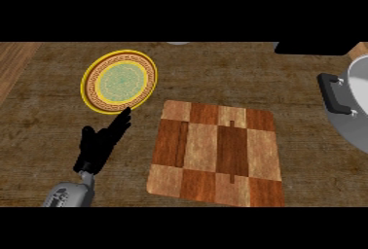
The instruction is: Pick the pear from the cutting board and place it in the pot
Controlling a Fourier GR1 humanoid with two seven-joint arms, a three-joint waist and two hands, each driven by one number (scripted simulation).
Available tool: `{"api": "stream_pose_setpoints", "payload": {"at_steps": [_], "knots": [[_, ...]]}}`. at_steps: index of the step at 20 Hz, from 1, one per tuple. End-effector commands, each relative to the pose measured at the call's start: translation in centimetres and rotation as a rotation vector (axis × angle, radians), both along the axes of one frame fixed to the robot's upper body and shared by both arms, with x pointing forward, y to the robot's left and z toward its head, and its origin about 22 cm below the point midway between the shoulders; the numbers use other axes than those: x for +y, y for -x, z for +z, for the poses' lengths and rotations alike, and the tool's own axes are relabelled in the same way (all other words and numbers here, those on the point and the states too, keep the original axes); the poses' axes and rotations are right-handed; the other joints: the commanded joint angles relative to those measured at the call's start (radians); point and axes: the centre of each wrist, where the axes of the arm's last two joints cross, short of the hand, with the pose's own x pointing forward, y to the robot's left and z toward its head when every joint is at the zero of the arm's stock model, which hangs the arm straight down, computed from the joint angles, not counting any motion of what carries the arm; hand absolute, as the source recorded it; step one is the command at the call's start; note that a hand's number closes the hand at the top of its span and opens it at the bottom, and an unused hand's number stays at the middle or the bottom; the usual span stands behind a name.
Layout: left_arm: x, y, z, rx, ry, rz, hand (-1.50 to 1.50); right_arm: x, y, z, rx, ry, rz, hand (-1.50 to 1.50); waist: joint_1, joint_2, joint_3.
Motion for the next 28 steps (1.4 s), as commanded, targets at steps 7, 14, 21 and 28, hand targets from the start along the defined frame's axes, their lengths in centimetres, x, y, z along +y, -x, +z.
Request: {"api": "stream_pose_setpoints", "payload": {"at_steps": [7, 14, 21, 28], "knots": [[1.2, 0.0, 0.1, 0.005, -0.02, 0.007, 0.0, 5.5, -4.2, -3.4, 0.473, 0.133, -0.196, -1.5, 0.005, -0.001, -0.001], [0.1, 0.4, -0.1, -0.014, -0.004, 0.014, 0.0, 7.4, -4.6, -6.3, 0.291, -0.211, -0.048, -1.5, -0.015, -0.003, 0.002], [0.8, 0.7, -0.4, -0.005, 0.0, 0.037, 0.0, 6.4, -5.9, -1.8, -0.088, -0.718, -0.06, -1.5, -0.032, -0.009, 0.002], [0.8, 0.2, 0.3, -0.004, 0.014, 0.016, 0.0, 0.8, -2.7, 0.6, -0.348, -0.924, -0.251, -1.5, -0.02, 0.002, 0.003]]}}
